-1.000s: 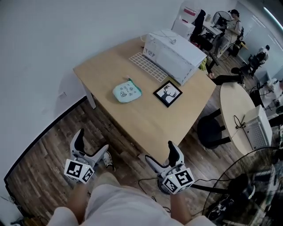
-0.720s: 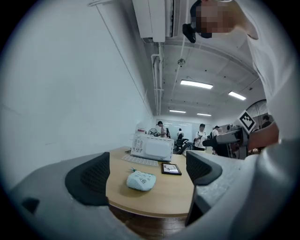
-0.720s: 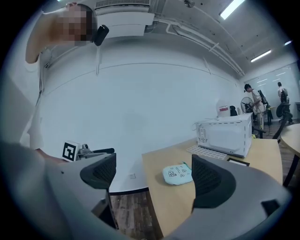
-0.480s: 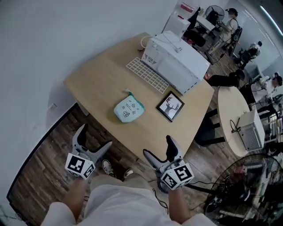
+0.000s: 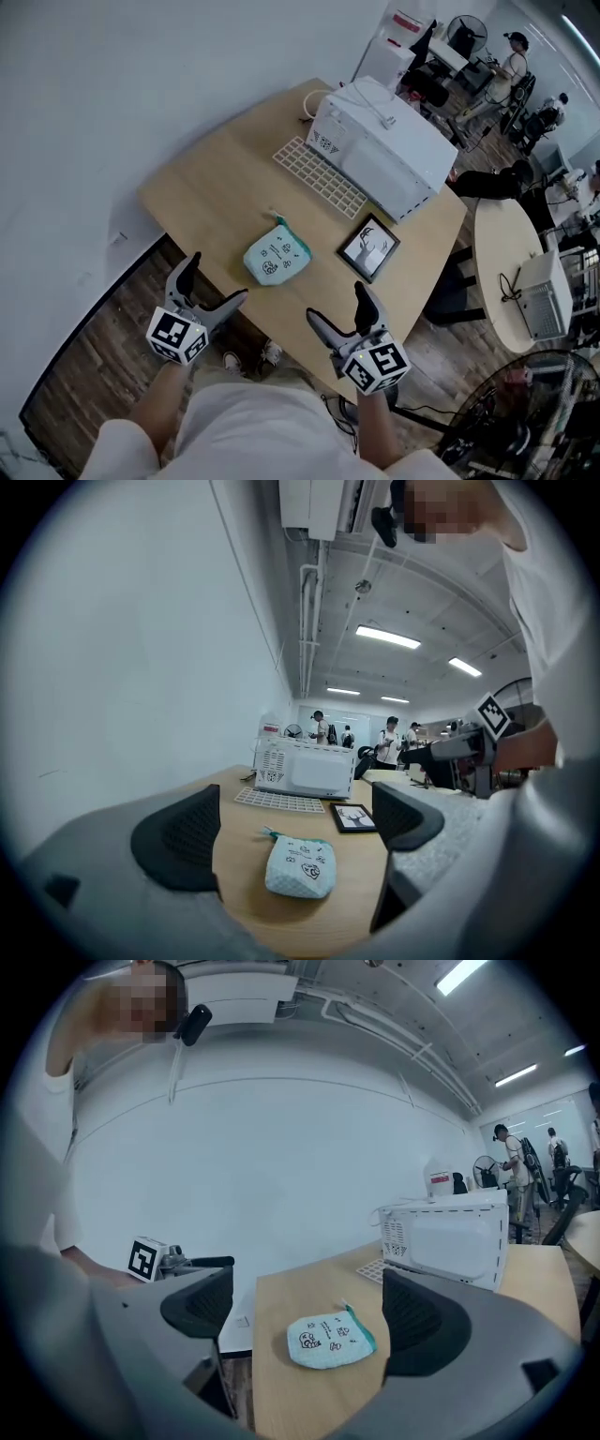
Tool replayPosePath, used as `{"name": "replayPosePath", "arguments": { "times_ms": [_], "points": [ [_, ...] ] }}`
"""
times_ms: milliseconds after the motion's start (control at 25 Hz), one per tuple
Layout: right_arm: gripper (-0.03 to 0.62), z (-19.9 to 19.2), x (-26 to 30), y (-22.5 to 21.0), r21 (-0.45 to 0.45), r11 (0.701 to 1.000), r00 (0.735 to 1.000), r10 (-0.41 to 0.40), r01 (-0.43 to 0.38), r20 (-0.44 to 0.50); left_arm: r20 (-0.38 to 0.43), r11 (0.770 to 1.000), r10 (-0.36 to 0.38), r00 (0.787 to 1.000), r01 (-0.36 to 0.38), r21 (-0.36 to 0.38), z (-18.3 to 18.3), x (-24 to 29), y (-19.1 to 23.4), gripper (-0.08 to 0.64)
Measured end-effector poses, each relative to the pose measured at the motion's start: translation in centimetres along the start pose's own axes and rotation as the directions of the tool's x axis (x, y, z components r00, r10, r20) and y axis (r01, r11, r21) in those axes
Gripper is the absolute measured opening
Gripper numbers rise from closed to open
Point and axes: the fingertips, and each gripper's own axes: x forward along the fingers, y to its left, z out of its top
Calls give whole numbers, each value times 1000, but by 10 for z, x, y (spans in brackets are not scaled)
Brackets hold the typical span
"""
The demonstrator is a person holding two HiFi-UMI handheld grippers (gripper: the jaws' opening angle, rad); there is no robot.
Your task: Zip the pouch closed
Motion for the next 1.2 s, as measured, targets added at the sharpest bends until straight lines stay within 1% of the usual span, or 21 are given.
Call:
{"name": "replayPosePath", "arguments": {
  "times_ms": [160, 400, 560, 720, 800, 880, 1040, 1120, 1200],
  "points": [
    [482, -3, 24, -17, 19, 1000, 1000, 20, -20, -13, -29, 999, -19, 999, 20, 38, -4, 34, 11, 502],
    [482, -9, 49, -37, 26, 999, 998, 39, -38, -56, -88, 997, -60, 994, 64, 44, -32, 90, 30, 502],
    [482, -15, 55, -50, 29, 999, 996, 35, -33, -87, -140, 993, -93, 986, 102, 63, -49, 126, 40, 502],
    [482, -23, 62, -58, 29, 998, 991, 57, -54, -122, -182, 990, -91, 979, 109, 91, -67, 163, 57, 499],
    [482, -27, 67, -59, 27, 998, 988, 66, -63, -137, -215, 987, -100, 972, 125, 106, -77, 179, 63, 497],
    [482, -29, 71, -61, 30, 997, 987, 74, -70, -146, -256, 980, -118, 959, 154, 126, -89, 194, 67, 475],
    [482, -32, 78, -65, 31, 996, 983, 90, -86, -161, -345, 957, -169, 923, 237, 165, -113, 222, 76, 430],
    [482, -37, 79, -69, 41, 996, 982, 85, -79, -171, -390, 943, -201, 898, 285, 171, -127, 232, 78, 406],
    [482, -40, 78, -72, 52, 996, 980, 77, -68, -181, -446, 924, -228, 866, 336, 181, -142, 238, 79, 370]
  ]
}}
